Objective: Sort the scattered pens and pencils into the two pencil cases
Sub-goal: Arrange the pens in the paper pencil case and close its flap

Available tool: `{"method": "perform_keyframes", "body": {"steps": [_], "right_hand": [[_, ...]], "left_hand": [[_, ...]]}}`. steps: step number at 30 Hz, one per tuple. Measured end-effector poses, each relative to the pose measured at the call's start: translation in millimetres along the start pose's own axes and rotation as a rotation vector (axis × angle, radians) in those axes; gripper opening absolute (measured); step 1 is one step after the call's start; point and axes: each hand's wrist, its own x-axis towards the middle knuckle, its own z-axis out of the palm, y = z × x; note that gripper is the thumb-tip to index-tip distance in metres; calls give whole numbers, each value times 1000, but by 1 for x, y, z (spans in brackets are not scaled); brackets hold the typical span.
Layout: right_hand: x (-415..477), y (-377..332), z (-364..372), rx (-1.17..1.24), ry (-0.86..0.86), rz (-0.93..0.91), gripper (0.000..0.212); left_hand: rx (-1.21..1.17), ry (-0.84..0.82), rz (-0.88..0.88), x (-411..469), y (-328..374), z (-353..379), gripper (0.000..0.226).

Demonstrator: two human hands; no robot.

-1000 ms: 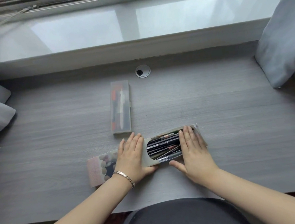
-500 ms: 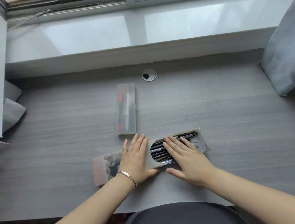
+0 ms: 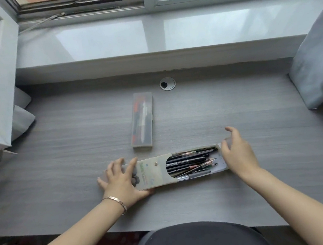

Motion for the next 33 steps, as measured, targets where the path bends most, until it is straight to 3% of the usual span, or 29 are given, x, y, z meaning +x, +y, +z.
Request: {"method": "perform_keyframes", "body": {"steps": [3,13,18,20,23,28,30,31,33], "right_hand": [[6,-1,-2,66,24,95,35],[-27,-26,19,-42,-172,-111,33],[-17,-10,-10,432,-591,0,26],[-17,-1,-14,320,-642,-115,16],[-20,9,-7,129,-580,-294,28],[-25,17,4,274,-301,-376,44],[-27,11,2,288,-211,-484,28],[-29,8,-2,283,-159,-590,15],[-31,4,-9,240,-46,-871,12]], "left_hand": [[6,70,23,1,3,-1,111],[95,57,180,0,73,12,89],[107,84,229,1,68,14,91],[148,210,303,1,68,15,99],[152,418,411,2,66,22,101],[121,690,526,3,70,20,93],[124,805,585,4,72,13,84],[122,877,617,6,73,9,76],[110,987,671,8,75,-1,65]]}}
